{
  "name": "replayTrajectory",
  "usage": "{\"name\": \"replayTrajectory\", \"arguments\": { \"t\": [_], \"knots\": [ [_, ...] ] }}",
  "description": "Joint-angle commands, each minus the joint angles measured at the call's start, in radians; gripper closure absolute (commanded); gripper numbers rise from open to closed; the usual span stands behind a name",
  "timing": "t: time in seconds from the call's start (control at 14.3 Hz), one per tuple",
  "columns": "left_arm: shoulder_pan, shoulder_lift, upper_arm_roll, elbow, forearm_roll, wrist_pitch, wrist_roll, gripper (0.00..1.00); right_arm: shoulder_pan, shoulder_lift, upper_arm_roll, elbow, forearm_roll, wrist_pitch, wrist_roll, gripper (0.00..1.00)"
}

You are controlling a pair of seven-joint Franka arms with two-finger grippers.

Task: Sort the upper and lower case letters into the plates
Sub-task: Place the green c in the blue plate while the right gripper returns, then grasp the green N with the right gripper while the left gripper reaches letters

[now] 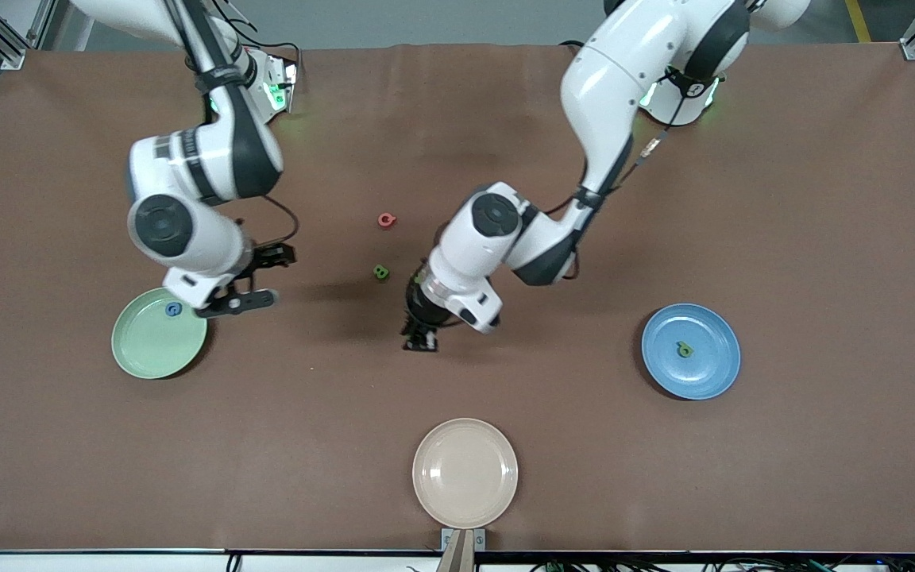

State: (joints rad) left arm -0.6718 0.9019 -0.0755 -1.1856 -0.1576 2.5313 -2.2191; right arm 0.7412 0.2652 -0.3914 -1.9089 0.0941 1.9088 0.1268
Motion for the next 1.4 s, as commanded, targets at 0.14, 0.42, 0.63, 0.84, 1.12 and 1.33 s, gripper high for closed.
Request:
{"name": "replayTrajectory", "arguments": {
  "t": [0.14,0.42,0.63,0.84,1.12,1.33],
  "knots": [
    [0.145,-0.132,-0.003,-0.061,0.023,-0.317,0.433,1.00,0.193,-0.020,-0.007,-0.104,0.004,0.183,0.162,0.00],
    [0.323,-0.251,-0.004,-0.251,0.150,-0.450,0.770,1.00,0.325,0.040,-0.001,-0.090,0.004,0.323,0.154,0.00],
    [0.431,-0.284,-0.006,-0.386,0.229,-0.428,0.974,1.00,0.359,0.139,0.018,-0.070,0.004,0.426,0.107,0.00],
    [0.544,-0.324,-0.010,-0.529,0.233,-0.335,1.224,1.00,0.349,0.199,0.052,-0.055,0.006,0.492,0.071,0.00],
    [0.613,-0.328,-0.009,-0.657,0.237,-0.204,1.346,0.99,0.346,0.267,0.080,-0.032,0.047,0.549,0.065,0.00],
    [0.644,-0.319,-0.010,-0.678,0.236,-0.166,1.392,0.44,0.343,0.319,0.081,0.016,0.050,0.549,0.067,0.00]
  ]
}}
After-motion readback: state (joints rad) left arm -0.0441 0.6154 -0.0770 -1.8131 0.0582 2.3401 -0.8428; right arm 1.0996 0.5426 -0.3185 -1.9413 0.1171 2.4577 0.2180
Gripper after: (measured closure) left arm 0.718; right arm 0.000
